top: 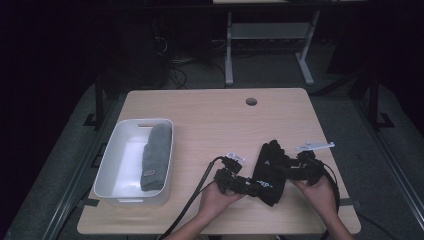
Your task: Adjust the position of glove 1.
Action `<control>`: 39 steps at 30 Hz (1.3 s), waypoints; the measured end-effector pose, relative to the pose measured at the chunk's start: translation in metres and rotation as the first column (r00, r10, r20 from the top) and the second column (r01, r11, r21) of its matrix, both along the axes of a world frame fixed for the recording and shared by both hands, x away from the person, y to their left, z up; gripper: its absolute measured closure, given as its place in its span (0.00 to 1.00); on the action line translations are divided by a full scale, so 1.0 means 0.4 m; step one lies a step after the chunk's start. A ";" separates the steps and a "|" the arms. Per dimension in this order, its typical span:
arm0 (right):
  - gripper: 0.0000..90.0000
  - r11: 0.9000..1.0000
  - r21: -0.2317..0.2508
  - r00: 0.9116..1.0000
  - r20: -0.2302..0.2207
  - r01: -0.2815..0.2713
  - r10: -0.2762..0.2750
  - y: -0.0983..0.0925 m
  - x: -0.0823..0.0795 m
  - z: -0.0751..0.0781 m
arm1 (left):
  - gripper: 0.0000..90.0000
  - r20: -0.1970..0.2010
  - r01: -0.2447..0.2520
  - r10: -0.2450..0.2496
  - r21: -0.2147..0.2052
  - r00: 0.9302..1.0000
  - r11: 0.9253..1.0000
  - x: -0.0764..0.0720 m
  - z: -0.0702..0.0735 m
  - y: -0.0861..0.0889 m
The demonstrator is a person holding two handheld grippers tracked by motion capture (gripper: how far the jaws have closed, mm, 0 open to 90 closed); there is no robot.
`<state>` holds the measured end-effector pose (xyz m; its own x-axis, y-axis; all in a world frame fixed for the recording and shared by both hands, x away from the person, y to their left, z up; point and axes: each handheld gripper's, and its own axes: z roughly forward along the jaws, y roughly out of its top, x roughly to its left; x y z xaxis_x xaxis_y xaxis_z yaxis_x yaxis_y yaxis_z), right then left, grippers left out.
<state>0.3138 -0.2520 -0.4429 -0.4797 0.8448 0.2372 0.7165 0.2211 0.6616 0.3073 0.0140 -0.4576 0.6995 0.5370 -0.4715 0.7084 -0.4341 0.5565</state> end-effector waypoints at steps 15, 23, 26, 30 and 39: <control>0.36 0.992 0.005 0.988 -0.094 0.123 -0.122 -0.043 0.069 -0.048 | 0.62 0.019 0.005 -0.006 0.055 1.000 0.998 0.000 -0.009 -0.017; 0.61 0.996 0.023 0.992 -0.090 0.088 -0.085 -0.036 0.062 -0.055 | 0.78 0.025 0.016 -0.018 0.065 1.000 0.998 0.002 -0.014 -0.022; 0.73 0.995 0.054 0.992 -0.103 0.079 -0.073 -0.037 0.062 -0.056 | 0.85 0.016 0.017 -0.018 0.046 1.000 0.999 0.008 -0.020 -0.019; 0.81 0.991 0.106 0.993 -0.100 0.079 -0.068 -0.040 0.060 -0.050 | 0.88 -0.005 0.006 -0.006 0.010 1.000 1.000 0.013 -0.026 -0.006; 0.83 0.983 0.175 0.995 -0.090 0.058 -0.043 -0.033 0.061 -0.023 | 0.89 -0.006 0.000 0.000 -0.004 1.000 1.000 0.012 -0.018 0.023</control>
<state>0.3382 -0.2651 -0.4522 -0.4089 0.8085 0.4232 0.7793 0.0680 0.6230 0.3122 0.0232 -0.4649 0.6965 0.5356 -0.4775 0.7118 -0.4318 0.5540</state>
